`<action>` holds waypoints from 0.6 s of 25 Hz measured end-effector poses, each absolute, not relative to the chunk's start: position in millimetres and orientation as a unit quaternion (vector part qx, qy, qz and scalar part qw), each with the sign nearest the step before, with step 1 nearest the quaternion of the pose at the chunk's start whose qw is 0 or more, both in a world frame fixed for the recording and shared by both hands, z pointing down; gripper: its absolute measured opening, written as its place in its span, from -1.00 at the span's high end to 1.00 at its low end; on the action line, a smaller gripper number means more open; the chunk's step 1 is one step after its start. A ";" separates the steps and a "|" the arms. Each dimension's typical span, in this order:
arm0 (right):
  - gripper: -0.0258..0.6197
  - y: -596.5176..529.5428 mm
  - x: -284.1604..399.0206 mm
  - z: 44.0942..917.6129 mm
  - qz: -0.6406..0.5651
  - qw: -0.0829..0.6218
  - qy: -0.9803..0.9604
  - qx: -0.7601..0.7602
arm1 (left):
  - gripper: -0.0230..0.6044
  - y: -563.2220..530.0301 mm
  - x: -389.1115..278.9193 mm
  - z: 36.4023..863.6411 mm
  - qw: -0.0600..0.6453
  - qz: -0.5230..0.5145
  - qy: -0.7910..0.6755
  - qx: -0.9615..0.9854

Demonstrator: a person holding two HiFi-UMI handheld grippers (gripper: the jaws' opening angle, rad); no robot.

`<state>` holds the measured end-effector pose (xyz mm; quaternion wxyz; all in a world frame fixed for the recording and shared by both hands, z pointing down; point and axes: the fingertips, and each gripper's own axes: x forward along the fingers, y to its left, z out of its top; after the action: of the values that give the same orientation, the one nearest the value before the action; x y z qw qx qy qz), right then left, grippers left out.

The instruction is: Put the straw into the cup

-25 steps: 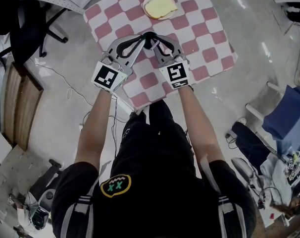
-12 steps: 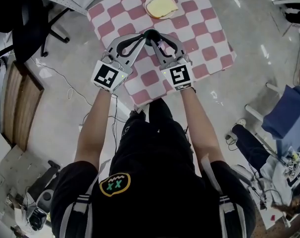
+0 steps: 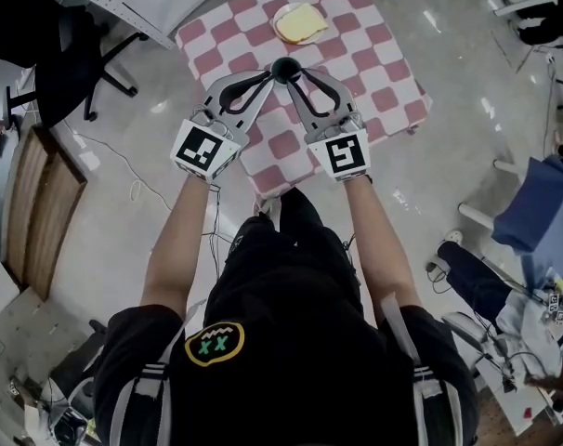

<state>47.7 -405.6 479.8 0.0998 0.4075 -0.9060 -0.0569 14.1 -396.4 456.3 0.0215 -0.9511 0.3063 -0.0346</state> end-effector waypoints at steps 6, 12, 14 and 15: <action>0.57 -359.9 36.6 423.9 -0.107 0.059 -0.907 0.403 | 0.82 -354.6 3.8 427.9 0.019 -0.033 0.301 -0.953; 0.62 -299.6 24.6 390.2 -0.108 0.038 -0.905 0.411 | 0.82 -298.2 -7.2 398.2 0.025 -0.028 0.287 -0.957; 0.64 -279.9 20.6 381.8 -0.109 0.033 -0.903 0.414 | 0.81 -280.0 -12.0 389.1 0.027 -0.024 0.283 -0.959; 0.65 -270.1 18.7 378.2 -0.109 0.032 -0.902 0.416 | 0.82 -270.8 -14.4 384.8 0.027 -0.022 0.281 -0.959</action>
<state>18.7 -270.1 378.2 0.0322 0.4165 -0.9020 -0.1093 -14.4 -270.8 384.8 0.0273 -0.9591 0.2808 -0.0218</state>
